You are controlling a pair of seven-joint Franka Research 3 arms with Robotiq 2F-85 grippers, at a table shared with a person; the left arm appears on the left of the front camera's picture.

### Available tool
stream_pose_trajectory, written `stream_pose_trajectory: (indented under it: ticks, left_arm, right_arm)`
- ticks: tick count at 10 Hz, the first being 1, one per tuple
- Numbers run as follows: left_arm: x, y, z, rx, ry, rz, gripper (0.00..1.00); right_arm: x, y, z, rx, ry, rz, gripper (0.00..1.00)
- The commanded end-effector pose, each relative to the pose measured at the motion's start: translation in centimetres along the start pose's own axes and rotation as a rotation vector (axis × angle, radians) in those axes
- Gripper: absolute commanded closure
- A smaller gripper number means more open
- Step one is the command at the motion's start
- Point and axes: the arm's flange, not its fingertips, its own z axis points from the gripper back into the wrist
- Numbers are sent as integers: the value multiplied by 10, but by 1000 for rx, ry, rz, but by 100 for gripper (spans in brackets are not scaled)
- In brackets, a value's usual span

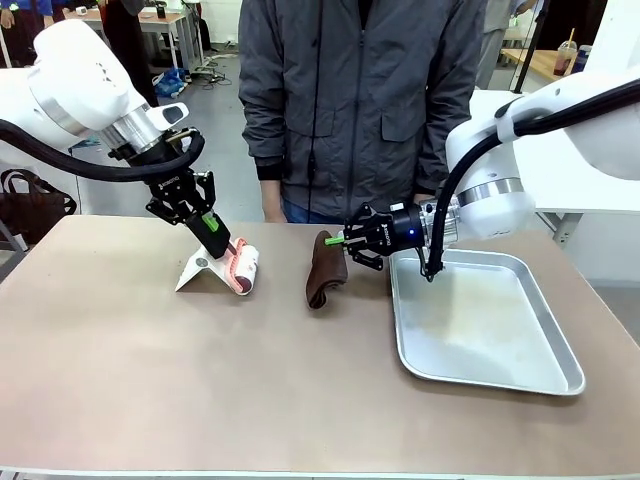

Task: Clean the surface of the table.
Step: Return the Lint Roller and towel to their original positions.

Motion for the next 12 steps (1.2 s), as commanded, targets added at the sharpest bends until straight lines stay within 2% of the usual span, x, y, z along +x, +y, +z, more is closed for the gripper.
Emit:
stream_pose_trajectory:
  ticks: [1, 3, 4, 5, 6, 7, 10, 12]
  left_arm:
    - [-4, 0, -3, 38, -43, 34, 78]
    - [-3, 0, -4, 41, -40, 37, 78]
    - [-3, 0, -3, 38, -40, 35, 65]
    - [-3, 1, -2, 48, -40, 40, 21]
    - [-3, 1, -2, 43, -33, 40, 6]
    - [-3, 1, -1, 46, -34, 42, 0]
    - [-5, 9, 10, 74, -64, 71, 0]
    - [-10, 20, 21, 120, -87, 108, 0]
  right_arm:
    - [6, 4, 3, 31, 17, -15, 89]
    - [6, 3, 4, 26, 19, -11, 89]
    - [6, 2, 4, 22, 18, -15, 81]
    - [5, 2, 5, 14, 18, -14, 46]
    - [5, 1, 4, -5, 19, -12, 25]
    - [5, 1, 4, -37, 21, -9, 0]
    - [0, 6, -2, -208, -14, -6, 0]
    - [-5, 17, -13, -388, -54, 1, 0]
